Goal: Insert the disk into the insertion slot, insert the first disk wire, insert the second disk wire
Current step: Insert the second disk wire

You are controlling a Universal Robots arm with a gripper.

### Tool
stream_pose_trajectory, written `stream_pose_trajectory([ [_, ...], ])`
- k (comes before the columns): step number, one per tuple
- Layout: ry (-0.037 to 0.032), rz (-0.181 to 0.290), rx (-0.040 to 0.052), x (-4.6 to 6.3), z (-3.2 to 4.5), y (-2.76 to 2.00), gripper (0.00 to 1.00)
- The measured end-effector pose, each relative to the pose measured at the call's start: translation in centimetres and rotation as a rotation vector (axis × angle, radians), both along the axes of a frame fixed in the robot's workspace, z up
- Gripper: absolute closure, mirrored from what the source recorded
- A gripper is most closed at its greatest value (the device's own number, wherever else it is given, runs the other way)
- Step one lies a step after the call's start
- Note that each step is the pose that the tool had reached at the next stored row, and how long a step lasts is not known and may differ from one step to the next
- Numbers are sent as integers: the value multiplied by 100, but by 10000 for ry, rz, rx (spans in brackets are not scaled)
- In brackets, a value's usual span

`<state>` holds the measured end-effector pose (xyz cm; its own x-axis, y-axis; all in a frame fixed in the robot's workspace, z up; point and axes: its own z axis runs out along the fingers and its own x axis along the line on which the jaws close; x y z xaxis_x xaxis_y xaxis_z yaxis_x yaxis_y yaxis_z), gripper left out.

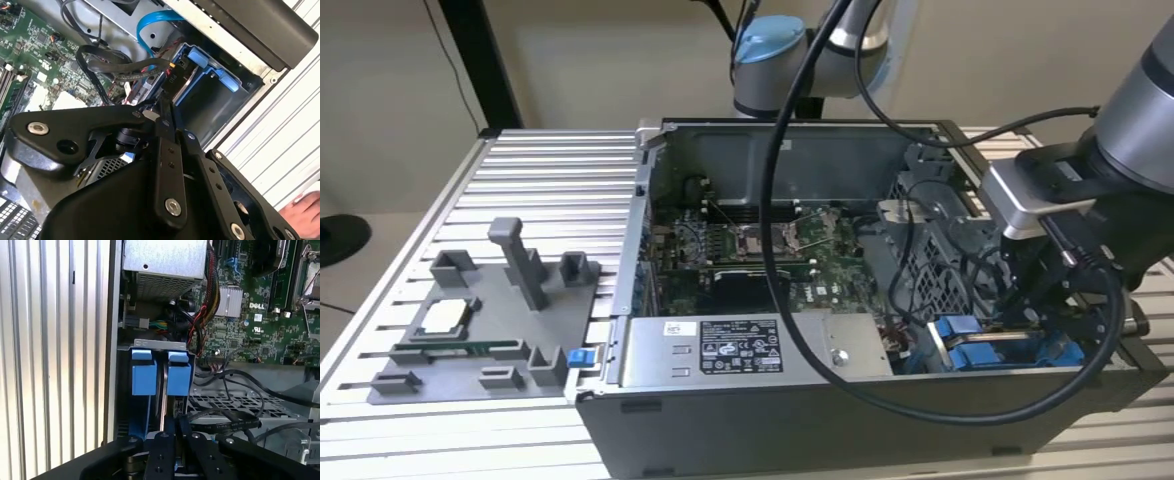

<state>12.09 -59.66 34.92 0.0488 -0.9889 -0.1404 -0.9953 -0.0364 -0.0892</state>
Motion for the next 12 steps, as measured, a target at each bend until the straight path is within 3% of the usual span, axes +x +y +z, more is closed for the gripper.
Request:
stream_pose_trajectory([
  [3, 0, 0, 1, 0, 10, 0, 0],
  [5, 0, 5, 78, 0, 12, 0, 0],
  [7, 0, 26, 364, -1, 11, -1, 0],
  [12, -4, 39, 1274, 0, 12, -4, 0],
])
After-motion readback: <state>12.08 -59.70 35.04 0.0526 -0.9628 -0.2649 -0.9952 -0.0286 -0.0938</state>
